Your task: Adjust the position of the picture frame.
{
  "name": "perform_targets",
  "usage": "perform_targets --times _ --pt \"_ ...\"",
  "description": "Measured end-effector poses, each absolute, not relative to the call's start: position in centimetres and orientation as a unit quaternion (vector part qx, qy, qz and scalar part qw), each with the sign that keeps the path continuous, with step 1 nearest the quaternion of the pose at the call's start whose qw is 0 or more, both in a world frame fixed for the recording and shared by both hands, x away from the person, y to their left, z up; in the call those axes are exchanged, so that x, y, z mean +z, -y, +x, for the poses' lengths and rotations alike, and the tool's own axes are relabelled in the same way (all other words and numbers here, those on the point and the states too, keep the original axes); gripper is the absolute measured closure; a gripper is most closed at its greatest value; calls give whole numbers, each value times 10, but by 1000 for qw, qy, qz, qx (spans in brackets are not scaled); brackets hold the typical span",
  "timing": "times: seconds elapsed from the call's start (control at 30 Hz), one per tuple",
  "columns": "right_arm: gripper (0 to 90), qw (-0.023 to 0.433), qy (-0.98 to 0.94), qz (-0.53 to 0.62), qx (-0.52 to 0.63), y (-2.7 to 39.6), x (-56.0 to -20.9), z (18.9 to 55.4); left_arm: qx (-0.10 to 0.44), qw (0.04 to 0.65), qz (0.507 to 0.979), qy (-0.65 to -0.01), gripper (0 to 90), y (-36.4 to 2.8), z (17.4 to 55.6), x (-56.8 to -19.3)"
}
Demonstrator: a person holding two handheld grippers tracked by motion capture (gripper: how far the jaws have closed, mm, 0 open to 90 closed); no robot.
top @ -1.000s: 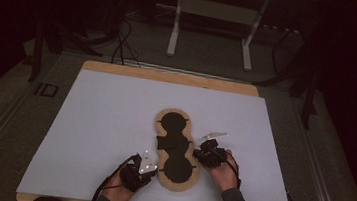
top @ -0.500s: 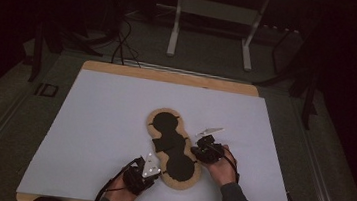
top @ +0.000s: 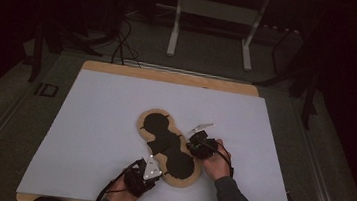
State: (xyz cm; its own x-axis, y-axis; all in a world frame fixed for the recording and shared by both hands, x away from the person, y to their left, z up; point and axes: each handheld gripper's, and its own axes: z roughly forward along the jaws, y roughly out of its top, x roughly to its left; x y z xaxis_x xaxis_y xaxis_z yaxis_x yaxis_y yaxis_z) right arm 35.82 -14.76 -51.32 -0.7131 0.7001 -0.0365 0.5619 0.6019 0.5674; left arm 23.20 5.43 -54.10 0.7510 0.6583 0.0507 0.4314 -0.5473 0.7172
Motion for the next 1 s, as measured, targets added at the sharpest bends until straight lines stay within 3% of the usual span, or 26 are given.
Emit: perform_targets --times 0.57,0.7,1.0 --pt "900 125 -878 357 295 137 -509 363 159 360 864 -314 900 -53 230 -541" --pt "900 144 -891 340 265 126 -503 361 157 361 863 -317 900 -53 230 -542" --pt "900 115 -883 354 287 133 -505 365 140 359 870 -307 894 -57 235 -539"
